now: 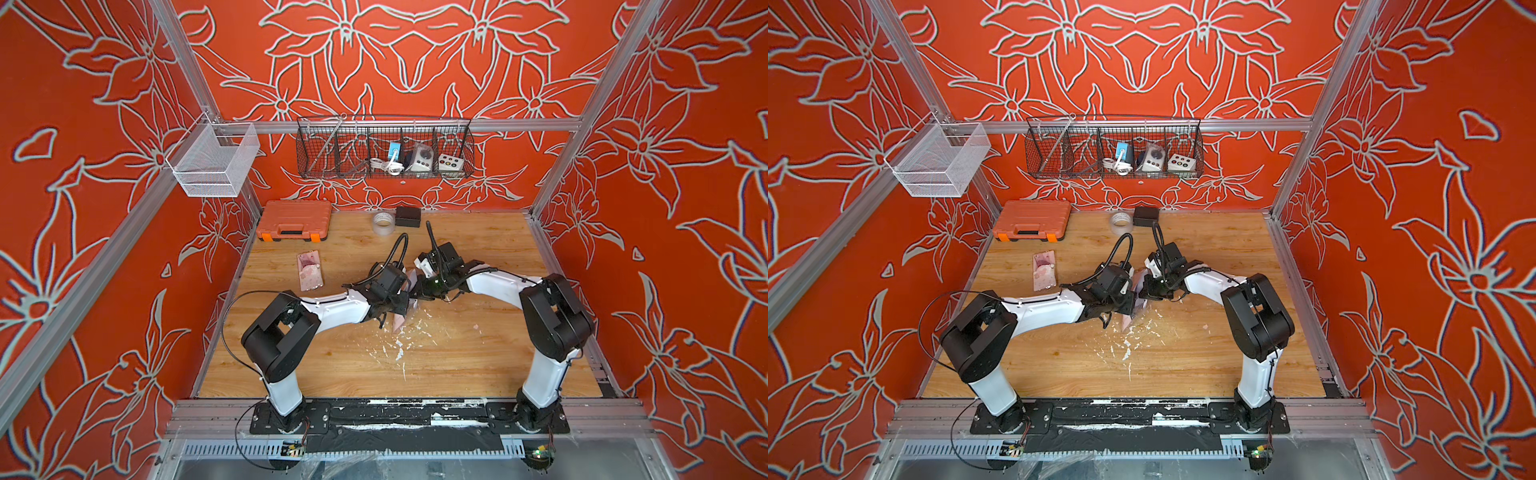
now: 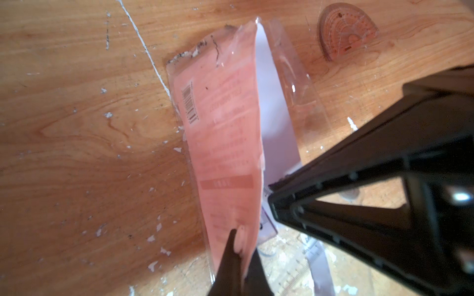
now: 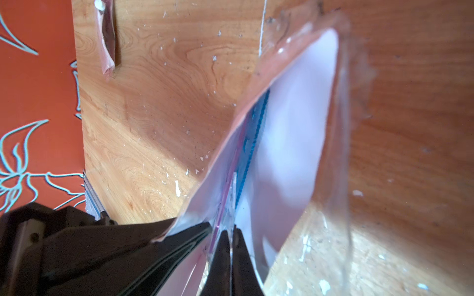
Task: Open the ruler set and take out the ruler
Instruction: Take out the ruler from the ruler set bag, then place the ruler at the center of the board.
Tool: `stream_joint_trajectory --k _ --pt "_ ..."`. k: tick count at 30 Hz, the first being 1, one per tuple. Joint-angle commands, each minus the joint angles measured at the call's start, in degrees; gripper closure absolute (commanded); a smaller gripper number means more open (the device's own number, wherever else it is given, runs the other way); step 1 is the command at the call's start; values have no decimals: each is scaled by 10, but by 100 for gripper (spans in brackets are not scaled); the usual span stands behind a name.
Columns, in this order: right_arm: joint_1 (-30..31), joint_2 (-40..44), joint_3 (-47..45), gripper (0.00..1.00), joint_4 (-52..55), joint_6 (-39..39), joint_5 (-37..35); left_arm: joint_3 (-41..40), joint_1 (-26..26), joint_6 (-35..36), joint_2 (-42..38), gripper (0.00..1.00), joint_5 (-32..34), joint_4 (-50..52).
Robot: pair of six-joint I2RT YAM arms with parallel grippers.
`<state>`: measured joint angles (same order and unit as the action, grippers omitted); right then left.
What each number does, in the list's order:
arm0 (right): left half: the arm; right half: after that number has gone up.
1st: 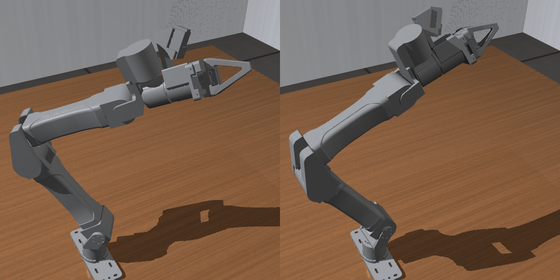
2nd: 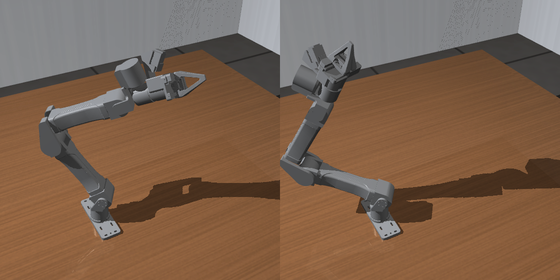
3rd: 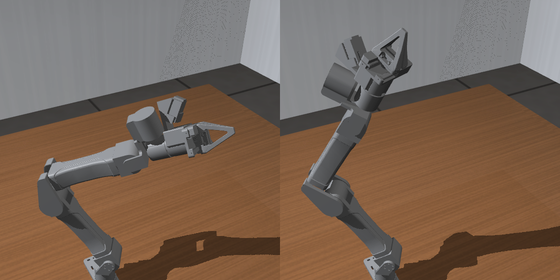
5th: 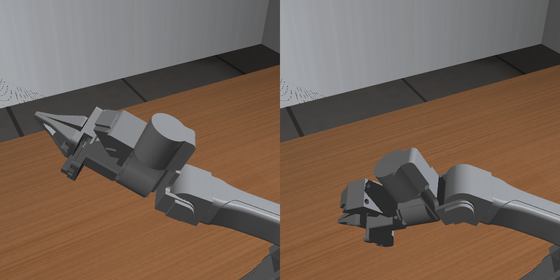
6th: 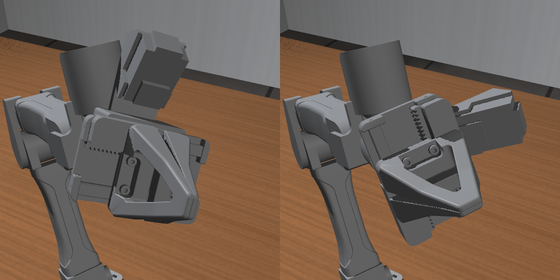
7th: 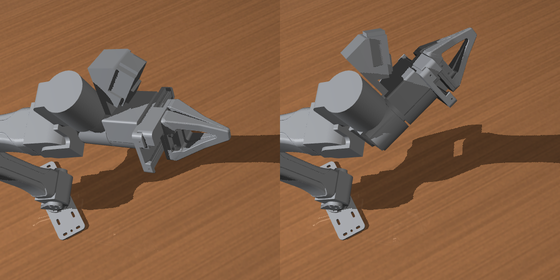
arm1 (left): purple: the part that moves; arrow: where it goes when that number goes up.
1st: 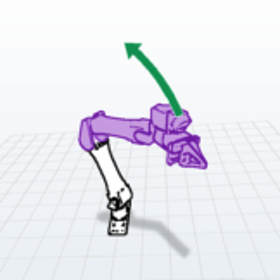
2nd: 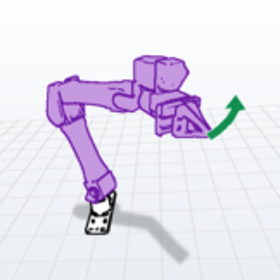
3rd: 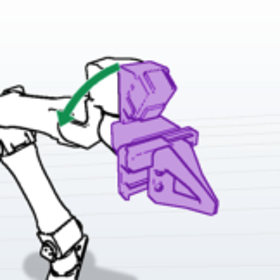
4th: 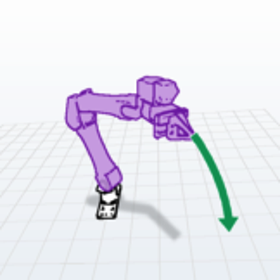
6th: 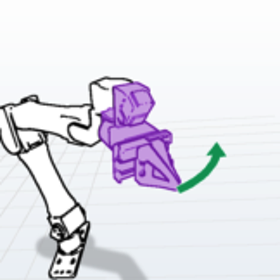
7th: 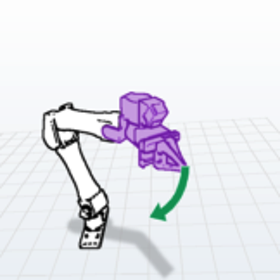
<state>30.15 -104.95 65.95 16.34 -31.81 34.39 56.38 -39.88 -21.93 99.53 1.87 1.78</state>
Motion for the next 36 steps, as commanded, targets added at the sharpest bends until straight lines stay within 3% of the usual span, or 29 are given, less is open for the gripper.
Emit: stream_joint_trajectory --k 1,17,25,32,36 --pt "-7 28 22 100 54 -5 -37 -10 -3 5 13 100 11 13" --pt "-76 169 12 100 71 -28 -42 -15 -3 1 12 100 9 8" --pt "-232 233 -49 100 16 -65 -82 -18 -3 0 5 100 6 4" --pt "-362 184 -53 100 -41 -138 -108 -20 -3 -1 -3 100 3 4" --pt "-416 143 -81 100 -131 -195 -82 -21 -3 0 -7 100 6 4"
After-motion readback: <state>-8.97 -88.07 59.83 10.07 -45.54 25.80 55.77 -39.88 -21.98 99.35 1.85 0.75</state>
